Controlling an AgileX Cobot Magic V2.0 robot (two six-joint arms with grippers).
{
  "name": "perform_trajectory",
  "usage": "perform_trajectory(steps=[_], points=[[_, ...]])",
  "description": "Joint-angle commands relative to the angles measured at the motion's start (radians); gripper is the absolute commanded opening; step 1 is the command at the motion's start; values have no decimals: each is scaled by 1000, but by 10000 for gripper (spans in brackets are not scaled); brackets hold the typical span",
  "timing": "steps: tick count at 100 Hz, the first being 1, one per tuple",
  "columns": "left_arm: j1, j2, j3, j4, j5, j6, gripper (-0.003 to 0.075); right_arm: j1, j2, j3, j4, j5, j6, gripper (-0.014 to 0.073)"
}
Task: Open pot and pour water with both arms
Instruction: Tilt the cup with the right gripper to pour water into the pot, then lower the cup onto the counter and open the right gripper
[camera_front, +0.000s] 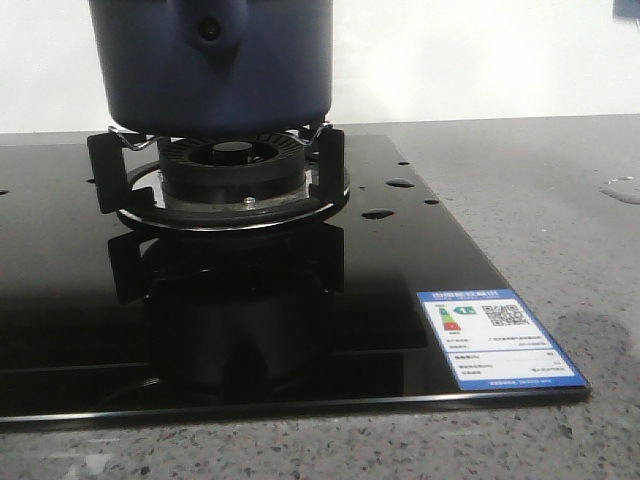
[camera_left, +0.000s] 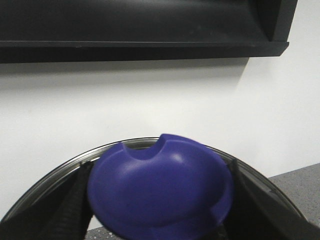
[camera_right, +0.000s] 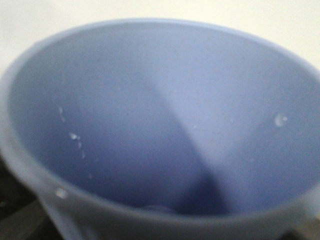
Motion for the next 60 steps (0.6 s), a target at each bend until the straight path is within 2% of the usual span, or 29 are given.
perform_trajectory(steps=[1,22,40,60], points=[[3,-24,-42,-2,-114,-4,356,-38,18,20,27,-141,-36,286],[3,-22,-42,-2,-114,-4,356,-52,157,52,32,-203,-163,286],[3,-22,-42,-2,-114,-4,356,-52,246,52,108,-235,-274,286],[3,-22,-42,-2,-114,-4,356,-52,284,52,151,-252,-325,286]])
